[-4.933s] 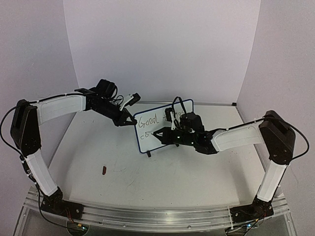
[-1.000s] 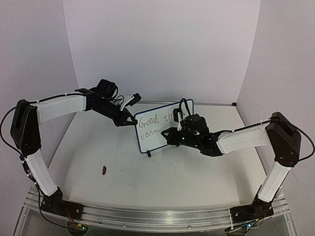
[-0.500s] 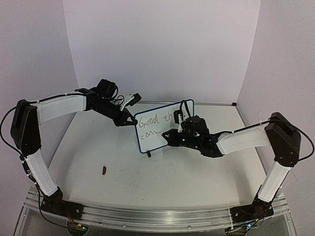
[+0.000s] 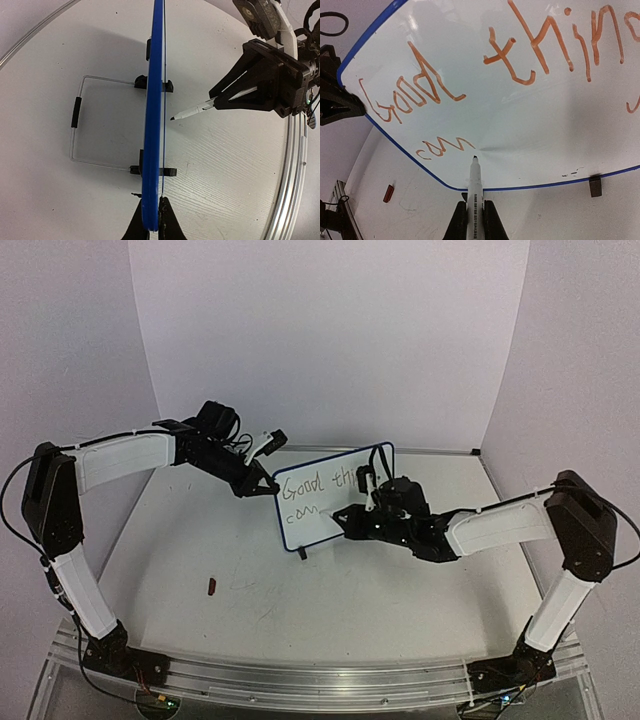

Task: Write a sentence on the whiteboard

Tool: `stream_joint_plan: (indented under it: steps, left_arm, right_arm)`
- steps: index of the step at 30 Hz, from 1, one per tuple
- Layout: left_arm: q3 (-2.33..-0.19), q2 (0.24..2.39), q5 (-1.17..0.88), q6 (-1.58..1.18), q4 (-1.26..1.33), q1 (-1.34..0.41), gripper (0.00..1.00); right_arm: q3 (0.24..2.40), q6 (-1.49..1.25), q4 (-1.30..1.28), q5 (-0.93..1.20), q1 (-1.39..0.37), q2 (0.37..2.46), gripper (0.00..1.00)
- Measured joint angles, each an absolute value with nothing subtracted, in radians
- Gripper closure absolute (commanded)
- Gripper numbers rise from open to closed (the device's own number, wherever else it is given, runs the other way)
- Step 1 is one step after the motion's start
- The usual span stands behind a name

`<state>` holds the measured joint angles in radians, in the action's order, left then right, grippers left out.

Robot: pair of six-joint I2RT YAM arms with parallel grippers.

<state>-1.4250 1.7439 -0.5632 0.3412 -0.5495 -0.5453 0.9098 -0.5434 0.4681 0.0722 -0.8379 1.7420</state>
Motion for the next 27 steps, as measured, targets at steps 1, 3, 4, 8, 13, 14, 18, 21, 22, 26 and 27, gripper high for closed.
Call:
stream_joint_plan:
  steps: [1, 3, 4, 8, 13, 14, 18, 21, 22, 26, 27]
  left_arm:
    - [-1.425, 1.744, -0.563, 0.341, -0.550, -0.545, 1.00]
    - [-1.425, 1.744, -0.563, 0.341, -0.550, -0.545, 1.00]
    - [-1.425, 1.744, -0.563, 0.341, -0.550, -0.545, 1.00]
    - [-1.425, 1.744, -0.563, 0.341, -0.550, -0.545, 1.00]
    - [-1.425, 1.744, -0.563, 0.341, -0.550, -0.545, 1.00]
    - [-1.425, 1.744, -0.563, 0.341, -0.550, -0.545, 1.00]
    - [-1.425, 1.744, -0.563, 0.341, -0.549, -0.545, 1.00]
    - [-1.425, 1.744, -0.563, 0.342, -0.550, -0.545, 1.00]
    - [-1.425, 1.744, -0.563, 0.341, -0.549, -0.545, 1.00]
    - [-1.425, 1.744, -0.563, 0.341, -0.549, -0.546, 1.00]
    - [-1.425, 1.744, -0.563, 0.341, -0.549, -0.546, 1.00]
  right_arm:
    - [0.906, -0.543, 0.467, 0.072, -0.838, 1.732, 1.00]
    - [0.902, -0.543, 0.463, 0.072, -0.838, 1.712, 1.00]
    - [0.903, -0.542, 0.464, 0.072, -0.838, 1.705, 1.00]
    - [0.903, -0.539, 0.466, 0.068, -0.838, 1.698, 1.00]
    - [0.917, -0.539, 0.458, 0.060, -0.838, 1.704, 1.00]
    - [0.923, -0.539, 0.459, 0.058, -0.838, 1.707, 1.00]
    - [0.944, -0.539, 0.459, 0.051, -0.838, 1.725, 1.00]
    - [0.948, -0.539, 0.459, 0.046, -0.838, 1.737, 1.00]
    - [0.948, -0.539, 0.458, 0.044, -0.838, 1.740, 1.00]
    - [0.948, -0.544, 0.454, 0.036, -0.838, 1.748, 1.00]
    - [0.948, -0.546, 0.455, 0.034, -0.838, 1.749, 1.00]
